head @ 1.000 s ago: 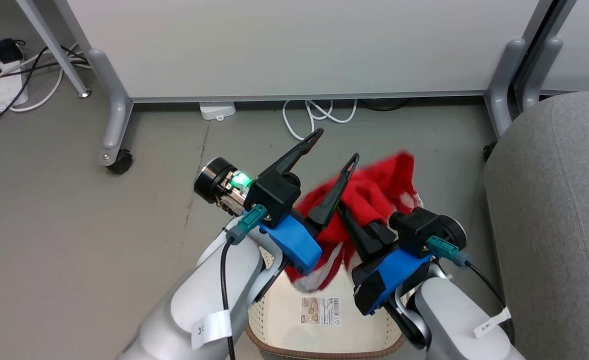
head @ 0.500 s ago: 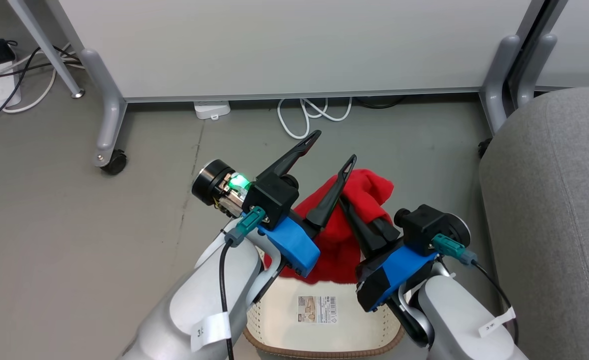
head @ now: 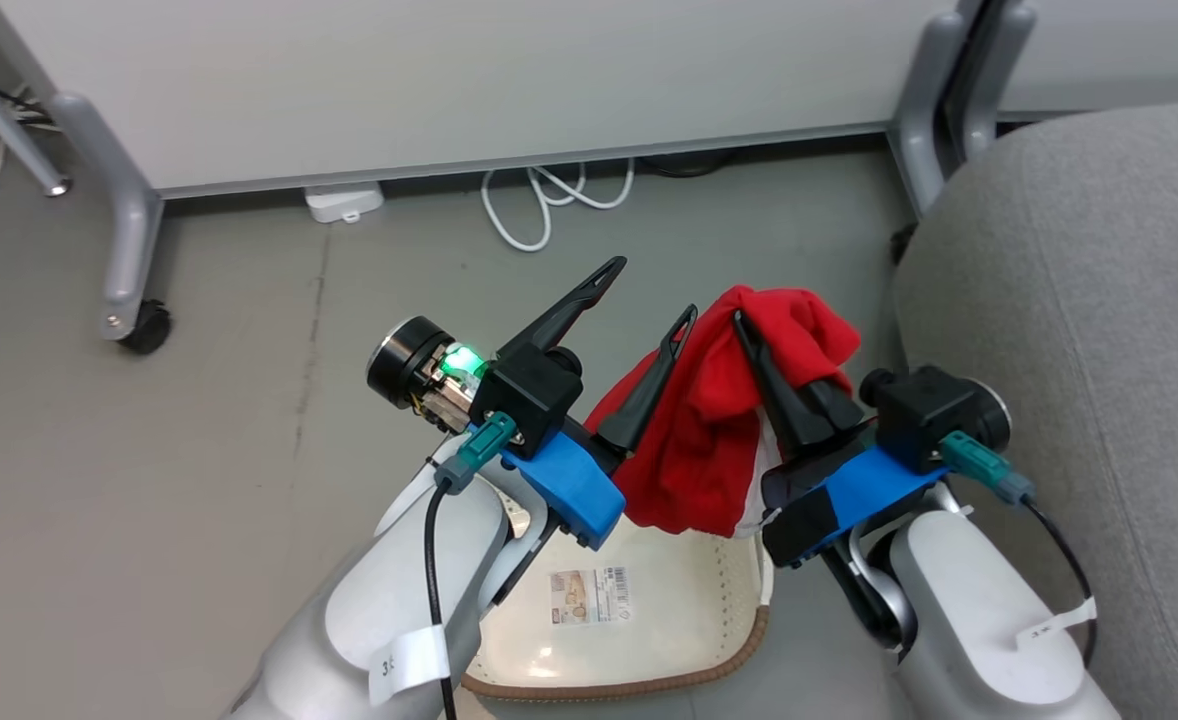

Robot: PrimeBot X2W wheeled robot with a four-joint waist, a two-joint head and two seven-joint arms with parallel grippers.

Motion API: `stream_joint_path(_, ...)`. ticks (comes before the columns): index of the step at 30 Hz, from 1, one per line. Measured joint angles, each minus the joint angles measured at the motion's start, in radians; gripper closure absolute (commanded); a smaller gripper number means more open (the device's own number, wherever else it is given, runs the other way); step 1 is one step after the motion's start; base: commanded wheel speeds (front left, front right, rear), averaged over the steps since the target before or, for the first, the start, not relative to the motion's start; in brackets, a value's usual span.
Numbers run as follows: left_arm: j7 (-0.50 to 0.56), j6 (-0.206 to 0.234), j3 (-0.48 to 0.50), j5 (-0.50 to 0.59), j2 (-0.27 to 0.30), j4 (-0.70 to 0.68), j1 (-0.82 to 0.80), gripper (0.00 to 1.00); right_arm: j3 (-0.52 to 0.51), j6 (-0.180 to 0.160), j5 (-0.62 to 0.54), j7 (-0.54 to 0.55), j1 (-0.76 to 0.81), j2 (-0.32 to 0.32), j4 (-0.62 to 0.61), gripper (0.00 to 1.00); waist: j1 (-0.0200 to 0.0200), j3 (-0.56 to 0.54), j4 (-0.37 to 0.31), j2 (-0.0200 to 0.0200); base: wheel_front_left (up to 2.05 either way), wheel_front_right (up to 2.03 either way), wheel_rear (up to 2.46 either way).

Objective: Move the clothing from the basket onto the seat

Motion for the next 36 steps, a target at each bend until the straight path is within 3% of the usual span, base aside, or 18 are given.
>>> stream_joint_path(10,0.0,-0.001,-0.029,0.012,0.003,0.0,-0.002,0.0,-0.075,0.0,-0.018,0.0,0.005,-0.042,-0.086,1.0,0.0001,0.048,-0.121,0.0,0.0,0.0,0.0)
stream_joint_path(23,0.0,-0.005,-0.137,0.016,0.0,0.018,-0.006,0.0,-0.17,0.0,-0.037,0.0,0.091,-0.067,-0.201,1.0,0.0,0.098,-0.274,0.0,0.0,0.0,0.0)
stream_joint_path(36,0.0,-0.005,-0.193,-0.016,0.005,0.028,-0.006,0.0,-0.216,0.0,-0.048,0.0,0.16,-0.059,-0.261,1.0,0.0,0.108,-0.316,-0.0001,0.0,0.0,0.0)
